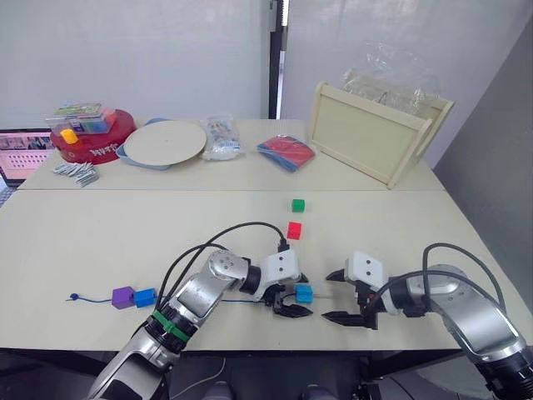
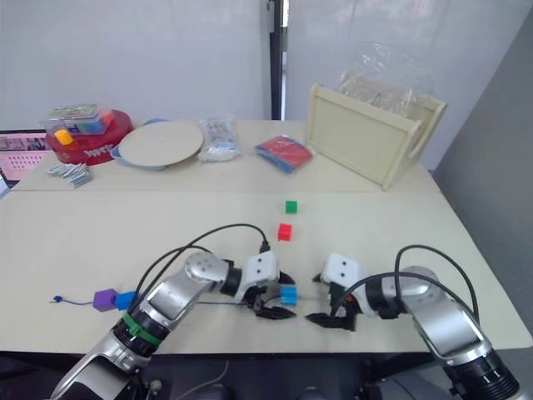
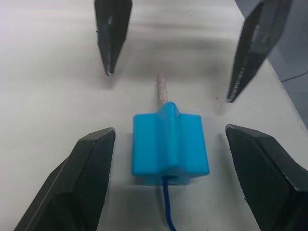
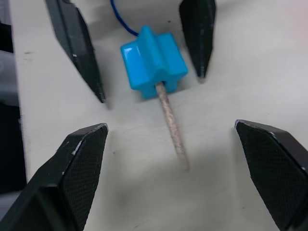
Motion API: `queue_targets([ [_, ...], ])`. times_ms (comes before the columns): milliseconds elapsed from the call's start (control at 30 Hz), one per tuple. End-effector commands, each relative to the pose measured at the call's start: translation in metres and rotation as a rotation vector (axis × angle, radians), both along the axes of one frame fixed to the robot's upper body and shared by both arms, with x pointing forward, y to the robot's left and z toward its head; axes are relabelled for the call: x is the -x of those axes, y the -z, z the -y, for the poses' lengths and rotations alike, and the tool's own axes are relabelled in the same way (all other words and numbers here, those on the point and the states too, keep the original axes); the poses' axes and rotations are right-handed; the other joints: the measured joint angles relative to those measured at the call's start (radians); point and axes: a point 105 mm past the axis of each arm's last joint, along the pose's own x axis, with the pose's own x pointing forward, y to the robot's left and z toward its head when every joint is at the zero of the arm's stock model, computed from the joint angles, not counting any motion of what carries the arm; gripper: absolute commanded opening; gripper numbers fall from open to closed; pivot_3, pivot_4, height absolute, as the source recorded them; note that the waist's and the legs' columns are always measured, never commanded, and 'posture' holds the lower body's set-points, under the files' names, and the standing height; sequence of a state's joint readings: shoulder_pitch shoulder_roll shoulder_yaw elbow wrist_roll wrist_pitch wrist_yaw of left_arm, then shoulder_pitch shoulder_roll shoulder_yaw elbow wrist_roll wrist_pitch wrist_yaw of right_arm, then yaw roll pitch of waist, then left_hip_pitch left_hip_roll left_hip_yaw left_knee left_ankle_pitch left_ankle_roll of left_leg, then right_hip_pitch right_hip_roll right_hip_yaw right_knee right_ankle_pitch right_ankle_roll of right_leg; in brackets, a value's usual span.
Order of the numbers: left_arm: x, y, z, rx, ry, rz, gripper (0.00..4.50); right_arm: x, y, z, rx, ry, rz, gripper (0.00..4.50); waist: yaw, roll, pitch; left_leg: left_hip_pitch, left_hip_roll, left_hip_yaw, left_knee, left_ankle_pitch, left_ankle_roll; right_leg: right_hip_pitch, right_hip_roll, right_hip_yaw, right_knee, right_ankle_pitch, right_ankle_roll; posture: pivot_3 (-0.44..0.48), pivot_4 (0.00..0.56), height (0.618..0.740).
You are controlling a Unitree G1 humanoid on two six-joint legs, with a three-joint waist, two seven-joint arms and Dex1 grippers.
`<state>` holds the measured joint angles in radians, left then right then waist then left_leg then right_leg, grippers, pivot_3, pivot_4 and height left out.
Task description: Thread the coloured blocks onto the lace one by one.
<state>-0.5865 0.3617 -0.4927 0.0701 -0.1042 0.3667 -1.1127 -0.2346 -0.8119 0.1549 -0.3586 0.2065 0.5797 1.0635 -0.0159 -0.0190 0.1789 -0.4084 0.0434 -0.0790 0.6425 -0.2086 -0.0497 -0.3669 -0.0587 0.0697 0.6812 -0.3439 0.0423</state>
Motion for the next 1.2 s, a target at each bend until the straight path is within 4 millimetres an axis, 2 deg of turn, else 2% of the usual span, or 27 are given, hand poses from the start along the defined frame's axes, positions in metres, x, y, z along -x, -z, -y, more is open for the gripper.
queue_targets([
  [33,0.001,-0.002,0.003,-0.010,0.036,0.028,3.30,0.003,-0.003,-0.004,-0.010,-0.007,0.037,4.50,0.001,0.000,0.000,0.000,0.000,0.000,0.000,0.000,0.000,0.000,0.000,0.000,0.000,0.000,0.000,0.000,0.150,0.740],
  [167,0.002,-0.001,0.004,-0.017,0.048,0.030,2.14,0.006,0.001,-0.007,-0.019,-0.016,0.038,4.50,0.001,0.000,0.000,0.000,0.000,0.000,0.000,0.000,0.000,0.000,0.000,0.000,0.000,0.000,0.000,0.000,0.150,0.740],
  [233,0.002,-0.001,0.004,-0.020,0.050,0.031,1.42,0.006,0.003,-0.007,-0.021,-0.019,0.036,4.50,0.001,0.000,0.000,0.000,0.000,0.000,0.000,0.000,0.000,0.000,0.000,0.000,0.000,0.000,0.000,0.000,0.150,0.740],
  [300,0.003,0.000,0.003,-0.021,0.051,0.030,1.36,0.005,0.006,-0.007,-0.022,-0.019,0.031,4.50,0.001,0.000,0.000,0.000,0.000,0.000,0.000,0.000,0.000,0.000,0.000,0.000,0.000,0.000,0.000,0.000,0.150,0.740],
  [333,0.003,0.000,0.003,-0.022,0.051,0.030,1.36,0.005,0.008,-0.006,-0.019,-0.018,0.029,3.96,0.001,0.000,0.000,0.000,0.000,0.000,0.000,0.000,0.000,0.000,0.000,0.000,0.000,0.000,0.000,0.000,0.150,0.740],
  [733,0.004,0.001,-0.003,-0.029,0.045,0.022,1.36,-0.010,0.025,0.023,0.041,0.001,0.008,0.00,0.001,0.000,0.000,0.004,0.000,0.000,0.000,0.000,0.000,0.004,0.000,0.000,0.000,0.000,0.000,0.000,0.150,0.740],
  [900,0.003,-0.001,-0.011,-0.024,0.019,0.018,1.36,-0.011,0.020,0.015,0.013,-0.028,0.013,0.00,0.001,0.000,0.000,0.007,0.000,0.000,0.000,0.000,0.000,0.009,0.000,-0.001,-0.002,0.000,0.000,0.000,0.150,0.740],
  [1000,0.005,-0.005,-0.039,-0.042,-0.033,0.009,1.36,-0.007,0.013,0.008,0.013,-0.073,0.023,0.00,-0.007,0.000,0.000,0.008,0.000,0.000,0.000,0.000,0.000,0.009,0.000,-0.001,-0.002,0.000,0.000,0.000,0.150,0.740],
  [1133,0.011,-0.002,-0.103,-0.150,-0.150,-0.003,1.36,-0.005,0.001,0.002,0.028,-0.111,0.043,0.00,-0.024,0.000,0.000,0.008,0.002,0.000,-0.002,0.000,0.000,0.009,0.001,0.000,-0.002,0.000,0.000,0.000,0.150,0.740],
  [1200,0.014,-0.001,-0.143,-0.218,-0.240,-0.019,1.36,-0.005,-0.005,-0.002,0.027,-0.125,0.051,0.00,-0.031,0.000,0.000,0.009,0.002,0.000,-0.003,0.000,0.000,0.009,0.001,0.000,-0.001,0.000,0.000,0.000,0.150,0.740],
])
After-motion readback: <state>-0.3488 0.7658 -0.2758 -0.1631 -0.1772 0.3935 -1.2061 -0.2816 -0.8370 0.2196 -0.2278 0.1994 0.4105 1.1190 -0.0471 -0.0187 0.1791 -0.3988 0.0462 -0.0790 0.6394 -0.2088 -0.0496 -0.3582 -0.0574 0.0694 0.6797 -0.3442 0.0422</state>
